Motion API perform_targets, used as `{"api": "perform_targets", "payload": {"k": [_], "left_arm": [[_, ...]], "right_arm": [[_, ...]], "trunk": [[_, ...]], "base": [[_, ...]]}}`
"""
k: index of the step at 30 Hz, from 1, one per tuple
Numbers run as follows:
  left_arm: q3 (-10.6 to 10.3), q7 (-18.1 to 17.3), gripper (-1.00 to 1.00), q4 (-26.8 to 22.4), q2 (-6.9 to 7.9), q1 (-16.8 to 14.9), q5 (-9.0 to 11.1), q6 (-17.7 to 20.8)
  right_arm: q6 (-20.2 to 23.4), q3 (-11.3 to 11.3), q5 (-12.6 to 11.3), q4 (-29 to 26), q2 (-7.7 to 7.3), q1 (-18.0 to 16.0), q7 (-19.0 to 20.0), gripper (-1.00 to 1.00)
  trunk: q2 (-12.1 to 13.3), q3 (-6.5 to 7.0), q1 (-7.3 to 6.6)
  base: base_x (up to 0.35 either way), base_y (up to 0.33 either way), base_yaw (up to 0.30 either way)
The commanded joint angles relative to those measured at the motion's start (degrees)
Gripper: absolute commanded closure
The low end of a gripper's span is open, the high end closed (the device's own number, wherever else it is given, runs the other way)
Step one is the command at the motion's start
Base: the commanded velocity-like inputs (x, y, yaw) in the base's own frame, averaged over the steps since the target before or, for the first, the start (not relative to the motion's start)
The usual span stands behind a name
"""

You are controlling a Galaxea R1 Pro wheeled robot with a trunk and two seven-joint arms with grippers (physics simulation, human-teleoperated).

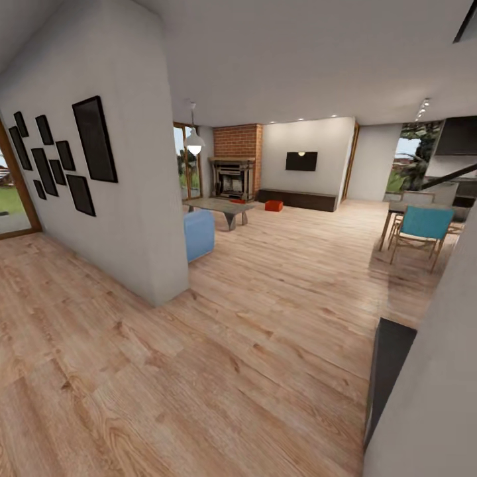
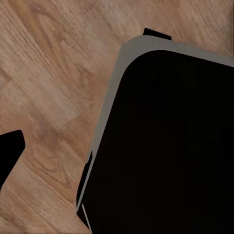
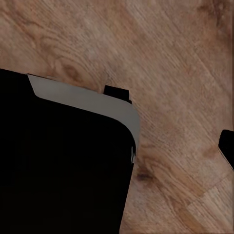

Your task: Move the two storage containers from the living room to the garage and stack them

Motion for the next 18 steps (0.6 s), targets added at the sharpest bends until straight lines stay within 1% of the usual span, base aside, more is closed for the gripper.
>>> {"api": "perform_targets", "payload": {"k": [1, 5, 9, 15, 18], "left_arm": [[0.1, 0.1, -1.0, 0.0, -0.01, 0.0, 0.2, -0.2], [0.1, 0.1, -1.0, 0.0, -0.01, 0.0, 0.2, -0.2], [0.2, 0.1, -1.0, 0.0, 0.0, 0.0, 0.2, -0.2], [0.2, 0.2, -1.0, 0.0, -0.08, 0.0, 0.2, -0.4], [0.2, 0.2, -1.0, 0.0, -0.09, 0.0, 0.2, -0.4]], "right_arm": [[-0.3, 0.3, -0.1, 0.2, 0.0, -0.1, 0.0, -1.0], [-0.3, 0.3, -0.2, 0.4, -0.04, 0.0, 0.0, -1.0], [-0.3, 0.2, -0.3, 0.5, -0.46, -0.1, 0.0, -1.0], [-0.7, 0.1, -0.5, 0.5, -0.46, -0.1, 0.0, -1.0], [-0.6, 0.2, -0.2, 0.5, -0.49, -0.1, 0.1, -1.0]], "trunk": [[0.0, -0.06, 0.03], [0.0, -0.06, 0.03], [0.0, -0.06, 0.03], [0.0, -0.06, 0.03], [0.0, -0.06, 0.03]], "base": [[0.323, 0.0, 0.0], [0.323, 0.0, 0.0], [0.323, 0.0, 0.0], [0.323, 0.0, 0.0], [0.323, 0.0, 0.0]]}}
